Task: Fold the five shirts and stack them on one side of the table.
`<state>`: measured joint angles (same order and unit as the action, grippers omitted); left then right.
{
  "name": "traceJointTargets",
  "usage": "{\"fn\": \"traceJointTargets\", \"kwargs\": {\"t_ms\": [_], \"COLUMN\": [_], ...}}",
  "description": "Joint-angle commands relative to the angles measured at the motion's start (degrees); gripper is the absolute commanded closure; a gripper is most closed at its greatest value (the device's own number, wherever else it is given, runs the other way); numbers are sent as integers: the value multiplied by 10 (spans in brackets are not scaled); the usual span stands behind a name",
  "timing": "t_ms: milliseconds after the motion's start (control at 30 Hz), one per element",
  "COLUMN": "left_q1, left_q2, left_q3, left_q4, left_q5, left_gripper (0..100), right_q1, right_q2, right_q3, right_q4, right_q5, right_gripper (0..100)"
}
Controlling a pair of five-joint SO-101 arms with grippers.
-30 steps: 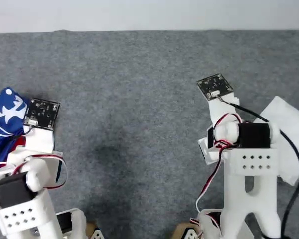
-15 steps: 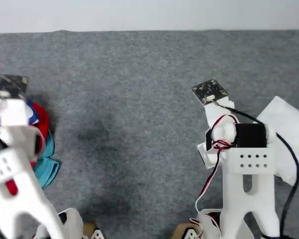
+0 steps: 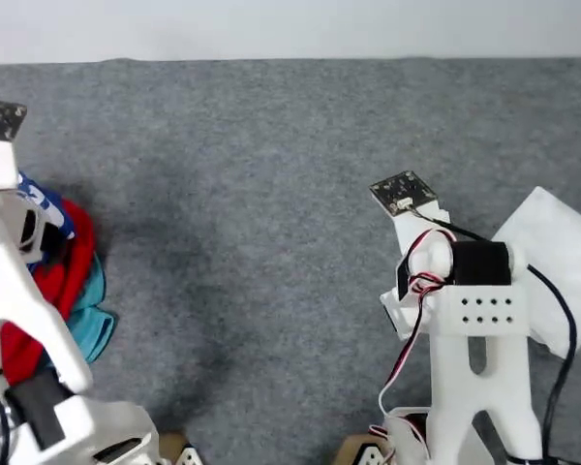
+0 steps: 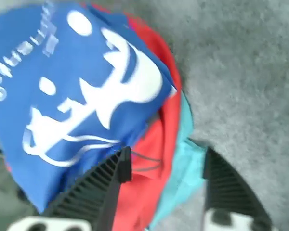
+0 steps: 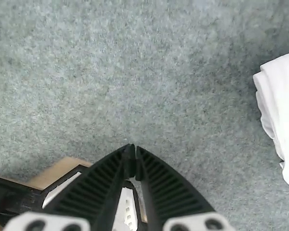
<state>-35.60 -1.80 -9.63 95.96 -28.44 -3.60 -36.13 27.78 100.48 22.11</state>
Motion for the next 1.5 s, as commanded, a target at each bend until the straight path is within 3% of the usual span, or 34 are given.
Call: {"fn": "traceJointTargets", "kwargs": {"t_ms": [0,200,567,667,833,1000,1267,1467], "left_q1": [-3,-47,-76,-79,-62,-28,68,202], "left_q2": [15,77,180,209,213,150,20,-25], "left_q3": [-69,-103,-101,-102,-112,-158,-262,-276], "left_q4": [-8,-75,-146,-167,-173,-142,-136,-135], "left_q5": [-29,-79,-77,-77,-78,-74,82,189], "left_gripper": [719,718,725,789,996,995,995,995], "right_q1": [-1,-1,-2,-2,-2,-2,-2,-2], "right_q2": [-12,-12,-12,-12,-12,-12,-13,-13], "right_q3": [-4,-4,-4,-4,-4,-8,-8,-9], "right_q4": [23,23,22,22,22,22,22,22], "right_q5": [6,6,6,6,6,6,6,6], "right_gripper": [988,988,988,988,988,988,988,988]}}
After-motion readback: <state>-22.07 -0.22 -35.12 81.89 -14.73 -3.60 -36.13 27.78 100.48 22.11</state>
